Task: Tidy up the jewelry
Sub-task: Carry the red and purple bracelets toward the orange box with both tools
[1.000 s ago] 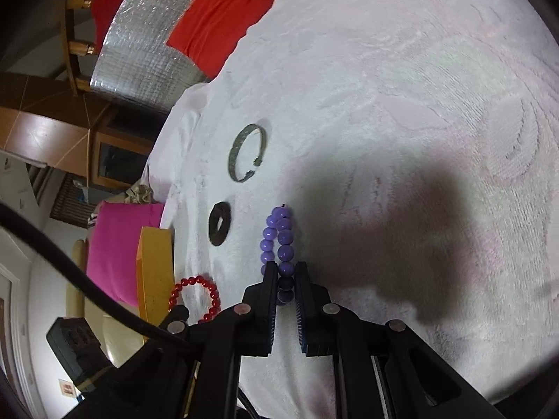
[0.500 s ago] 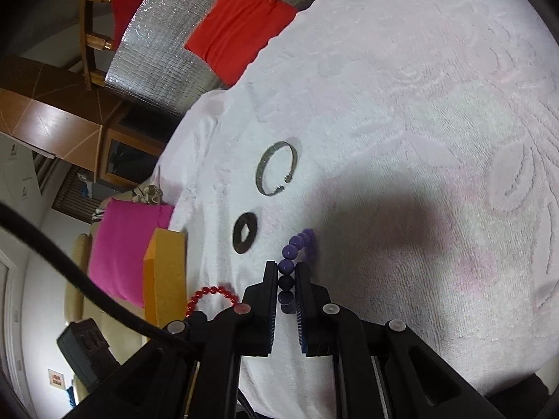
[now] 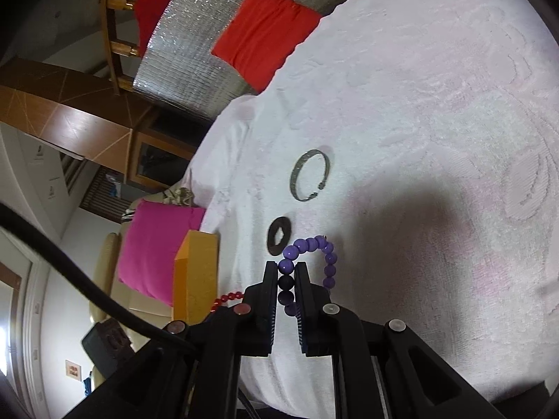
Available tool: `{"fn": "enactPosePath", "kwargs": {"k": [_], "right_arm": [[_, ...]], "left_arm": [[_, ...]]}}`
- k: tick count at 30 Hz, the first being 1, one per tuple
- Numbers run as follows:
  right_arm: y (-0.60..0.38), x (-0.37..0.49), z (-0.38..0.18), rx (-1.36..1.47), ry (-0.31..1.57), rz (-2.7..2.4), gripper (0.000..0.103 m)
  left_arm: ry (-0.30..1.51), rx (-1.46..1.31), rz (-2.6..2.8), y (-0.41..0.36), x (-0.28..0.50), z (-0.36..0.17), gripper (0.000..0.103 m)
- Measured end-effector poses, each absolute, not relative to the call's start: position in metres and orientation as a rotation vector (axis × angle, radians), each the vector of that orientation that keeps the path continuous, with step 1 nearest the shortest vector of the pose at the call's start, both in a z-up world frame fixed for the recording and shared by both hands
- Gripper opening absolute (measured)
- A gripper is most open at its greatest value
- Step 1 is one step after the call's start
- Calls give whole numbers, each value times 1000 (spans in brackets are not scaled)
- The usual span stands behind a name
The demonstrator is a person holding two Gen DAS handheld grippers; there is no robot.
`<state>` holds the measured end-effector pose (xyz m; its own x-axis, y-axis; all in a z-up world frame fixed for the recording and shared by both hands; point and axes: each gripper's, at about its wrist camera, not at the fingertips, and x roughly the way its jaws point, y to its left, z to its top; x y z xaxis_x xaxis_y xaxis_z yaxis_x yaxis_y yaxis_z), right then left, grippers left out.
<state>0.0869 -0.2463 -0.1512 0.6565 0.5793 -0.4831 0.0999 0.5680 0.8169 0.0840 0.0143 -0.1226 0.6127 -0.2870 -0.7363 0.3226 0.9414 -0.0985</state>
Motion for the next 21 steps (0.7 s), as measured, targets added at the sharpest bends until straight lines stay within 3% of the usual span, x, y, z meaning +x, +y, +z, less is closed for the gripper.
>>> {"fn": "enactPosePath", "kwargs": {"k": [21], "right_arm": [[-269, 78, -133, 994, 740, 451, 11]], "left_arm": [[763, -37, -363, 30, 60, -100, 10]]}}
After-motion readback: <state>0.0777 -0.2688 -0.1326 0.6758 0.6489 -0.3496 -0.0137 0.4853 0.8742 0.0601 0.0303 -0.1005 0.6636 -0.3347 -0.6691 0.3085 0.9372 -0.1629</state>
